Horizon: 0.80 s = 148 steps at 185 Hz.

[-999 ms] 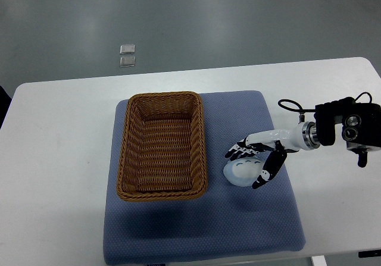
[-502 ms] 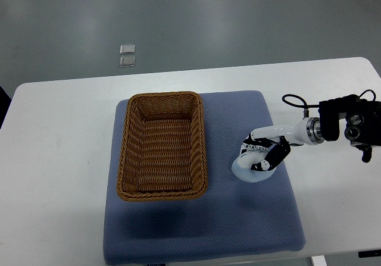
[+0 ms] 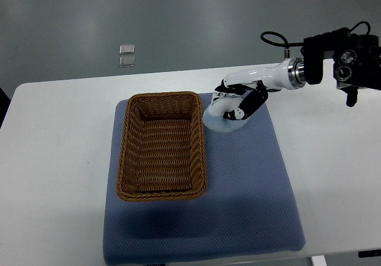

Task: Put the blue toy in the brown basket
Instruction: 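Lift the held toy and carry it over the wicker basket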

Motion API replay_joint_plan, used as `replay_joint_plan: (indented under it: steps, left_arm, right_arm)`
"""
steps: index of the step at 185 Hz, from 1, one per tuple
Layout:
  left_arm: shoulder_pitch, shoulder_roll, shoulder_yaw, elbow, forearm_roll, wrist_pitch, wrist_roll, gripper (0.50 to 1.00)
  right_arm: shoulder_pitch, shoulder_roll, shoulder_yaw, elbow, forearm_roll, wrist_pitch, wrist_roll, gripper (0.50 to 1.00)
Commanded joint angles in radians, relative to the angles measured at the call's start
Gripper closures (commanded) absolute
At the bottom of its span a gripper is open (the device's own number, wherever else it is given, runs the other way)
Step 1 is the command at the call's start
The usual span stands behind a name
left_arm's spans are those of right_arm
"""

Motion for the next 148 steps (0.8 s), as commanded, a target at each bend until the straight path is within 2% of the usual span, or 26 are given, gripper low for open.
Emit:
replay_joint_plan:
  steps: [1, 36, 71, 112, 133, 148]
  left_arm:
    - [-0.001, 0.000, 0.000, 0.002, 0.000, 0.000, 0.000, 0.500]
    - [-0.006, 0.000, 0.000, 0.002, 0.000, 0.000, 0.000, 0.500]
    - [-0.006, 0.000, 0.000, 0.002, 0.000, 0.000, 0.000, 0.500]
    - [-0.006, 0.000, 0.000, 0.000, 0.000, 0.000, 0.000, 0.500]
    - [-0.006, 0.000, 0.000, 0.000, 0.000, 0.000, 0.000, 0.500]
    - [-0.006, 0.000, 0.000, 0.000, 0.000, 0.000, 0.000, 0.500]
  right_arm:
    - [0.008, 0.109, -0.004, -0.083, 0.005, -0.006, -0.001, 0.965]
    - [-0.001, 0.325, -0.005, -0.248, 0.003, -0.022, -0.001, 0.963]
    - [-0.036, 0.472, -0.028, -0.382, -0.007, -0.046, -0.001, 0.957]
    - [-0.110, 0.557, -0.033, -0.479, -0.016, -0.071, -0.001, 0.951]
    - [-0.128, 0.562, -0.033, -0.491, -0.016, -0.092, -0.001, 0.946]
    - [-0.141, 0.562, -0.033, -0.504, -0.018, -0.098, -0.001, 0.926]
